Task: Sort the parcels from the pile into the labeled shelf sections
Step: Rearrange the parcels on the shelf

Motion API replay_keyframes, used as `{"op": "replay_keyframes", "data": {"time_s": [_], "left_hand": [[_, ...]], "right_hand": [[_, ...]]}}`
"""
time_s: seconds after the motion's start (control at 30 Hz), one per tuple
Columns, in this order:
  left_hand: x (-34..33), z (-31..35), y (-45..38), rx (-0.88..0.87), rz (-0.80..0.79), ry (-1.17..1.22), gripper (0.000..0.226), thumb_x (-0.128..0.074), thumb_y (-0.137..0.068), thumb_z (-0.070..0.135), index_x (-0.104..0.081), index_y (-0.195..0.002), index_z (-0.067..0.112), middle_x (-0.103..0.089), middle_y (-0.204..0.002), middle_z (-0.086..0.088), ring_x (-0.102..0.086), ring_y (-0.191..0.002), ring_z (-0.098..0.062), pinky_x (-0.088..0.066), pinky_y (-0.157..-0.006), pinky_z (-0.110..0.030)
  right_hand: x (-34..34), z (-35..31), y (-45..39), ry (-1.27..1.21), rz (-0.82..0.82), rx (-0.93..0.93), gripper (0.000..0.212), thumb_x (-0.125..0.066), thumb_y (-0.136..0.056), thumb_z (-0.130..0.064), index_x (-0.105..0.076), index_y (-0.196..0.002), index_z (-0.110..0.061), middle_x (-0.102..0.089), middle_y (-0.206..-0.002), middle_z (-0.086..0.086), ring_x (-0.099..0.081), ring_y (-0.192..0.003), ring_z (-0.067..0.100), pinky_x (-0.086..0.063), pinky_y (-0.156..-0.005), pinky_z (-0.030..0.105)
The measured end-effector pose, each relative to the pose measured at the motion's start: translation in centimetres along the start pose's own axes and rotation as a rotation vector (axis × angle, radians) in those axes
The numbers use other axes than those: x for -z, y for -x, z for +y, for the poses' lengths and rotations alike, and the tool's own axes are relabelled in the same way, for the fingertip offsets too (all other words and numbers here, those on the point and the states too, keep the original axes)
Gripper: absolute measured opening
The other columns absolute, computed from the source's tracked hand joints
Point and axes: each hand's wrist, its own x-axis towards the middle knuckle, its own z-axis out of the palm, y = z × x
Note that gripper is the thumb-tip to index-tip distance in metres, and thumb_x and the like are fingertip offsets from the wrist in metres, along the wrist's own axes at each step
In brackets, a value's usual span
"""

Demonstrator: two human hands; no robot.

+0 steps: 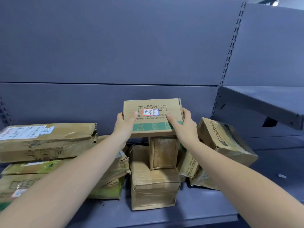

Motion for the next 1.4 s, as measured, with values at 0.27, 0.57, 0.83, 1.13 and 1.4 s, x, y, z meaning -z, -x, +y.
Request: {"op": "replay_keyframes", "data": {"time_s": [0.27,0.57,0.83,1.13,1.4], "left_hand": [[4.9,0.4,0.8,-0.011,0.123,-0.032,0.037,-0.048,-0.098,0.047,-0.041,-0.124,0.022,-0.058,-0.111,0.006,-0.055,-0.091,-0.006,-0.040,-0.068,-0.022],[14.2,-0.1,2.7,-0.025,0.206,0.012,0.032,-0.053,-0.096,0.043,-0.041,-0.118,0.023,-0.058,-0.102,0.011,-0.055,-0.087,-0.002,-0.039,-0.066,-0.019],[27.6,-1.7,6.9,0.009,0.297,-0.057,0.038,-0.053,-0.095,0.046,-0.043,-0.123,0.022,-0.053,-0.117,0.006,-0.053,-0.101,-0.011,-0.038,-0.090,-0.031],[40.3,-3.8,10.3,0.020,0.339,-0.074,0.049,-0.058,-0.092,0.047,-0.047,-0.132,0.021,-0.065,-0.109,0.006,-0.063,-0.093,-0.009,-0.050,-0.074,-0.028],[48.1,-6.4,12.8,0.084,0.365,-0.088,0.045,-0.056,-0.094,0.045,-0.046,-0.131,0.022,-0.062,-0.107,0.010,-0.057,-0.087,-0.001,-0.044,-0.068,-0.024]], "right_hand": [[-4.0,-2.7,0.5,0.036,0.024,0.110,0.070,-0.063,-0.083,-0.061,-0.037,-0.140,-0.030,-0.052,-0.103,-0.023,-0.060,-0.099,0.006,-0.055,-0.087,0.033],[-10.8,-7.3,4.3,-0.031,-0.040,0.154,0.067,-0.065,-0.083,-0.057,-0.040,-0.138,-0.030,-0.060,-0.110,-0.016,-0.059,-0.102,0.007,-0.052,-0.087,0.029],[-20.3,-12.8,12.6,-0.110,-0.157,0.132,0.068,-0.064,-0.082,-0.060,-0.040,-0.138,-0.030,-0.059,-0.111,-0.017,-0.058,-0.108,0.009,-0.048,-0.087,0.029],[-28.5,-18.2,21.5,-0.146,-0.171,0.108,0.060,-0.065,-0.083,-0.057,-0.046,-0.130,-0.026,-0.063,-0.109,-0.011,-0.057,-0.100,0.012,-0.042,-0.082,0.028],[-34.4,-20.7,27.5,-0.121,-0.242,0.042,0.070,-0.063,-0.084,-0.058,-0.037,-0.142,-0.027,-0.056,-0.116,-0.013,-0.048,-0.103,0.007,-0.039,-0.085,0.028]]}}
